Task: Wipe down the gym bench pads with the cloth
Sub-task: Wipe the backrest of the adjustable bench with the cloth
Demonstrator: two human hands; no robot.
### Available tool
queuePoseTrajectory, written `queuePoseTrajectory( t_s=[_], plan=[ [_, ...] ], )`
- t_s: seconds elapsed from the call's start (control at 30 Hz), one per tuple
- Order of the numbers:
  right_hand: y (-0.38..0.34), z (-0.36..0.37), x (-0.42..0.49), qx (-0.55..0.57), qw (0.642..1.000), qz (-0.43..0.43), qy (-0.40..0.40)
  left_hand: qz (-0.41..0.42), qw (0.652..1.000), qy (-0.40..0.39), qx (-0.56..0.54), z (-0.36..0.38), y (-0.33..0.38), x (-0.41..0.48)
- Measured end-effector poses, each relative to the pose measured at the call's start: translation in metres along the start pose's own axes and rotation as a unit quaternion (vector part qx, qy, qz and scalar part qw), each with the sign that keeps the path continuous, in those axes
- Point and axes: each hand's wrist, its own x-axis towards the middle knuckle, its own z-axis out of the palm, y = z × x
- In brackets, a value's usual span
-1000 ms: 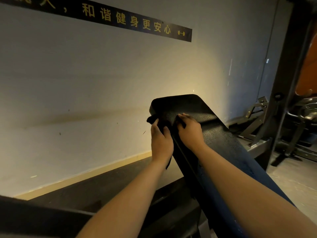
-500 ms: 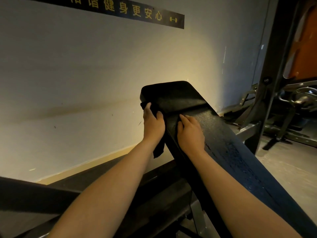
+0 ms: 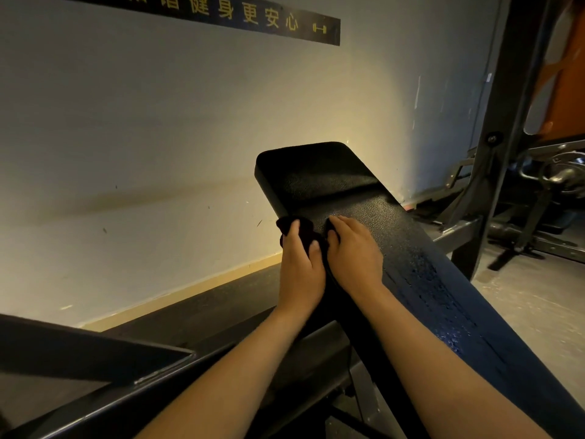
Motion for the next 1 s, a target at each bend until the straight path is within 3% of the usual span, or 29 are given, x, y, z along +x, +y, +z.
queuePoseTrajectory(
  t_s=[0.23, 0.43, 0.67, 0.83, 1.0],
  plan=[
    [0.001, 0.001, -0.005, 0.004, 1.000, -0.002, 0.021, -0.142, 0.985, 0.028, -0.090, -0.020, 0.010, 0.077],
    [0.002, -0.001, -0.006, 0.022, 1.000, 0.008, 0.014, -0.102, 0.989, 0.065, -0.083, 0.002, 0.007, 0.027],
    [0.004, -0.001, -0.010, 0.071, 0.997, 0.011, -0.003, -0.089, 0.992, -0.012, -0.087, 0.014, -0.007, -0.048],
    [0.007, -0.003, -0.012, 0.083, 0.997, 0.005, -0.006, -0.075, 0.995, 0.001, -0.065, -0.011, 0.015, -0.011],
    [0.009, -0.004, -0.014, 0.084, 0.996, -0.009, -0.003, -0.120, 0.991, 0.030, -0.060, -0.006, 0.032, 0.042]
  ],
)
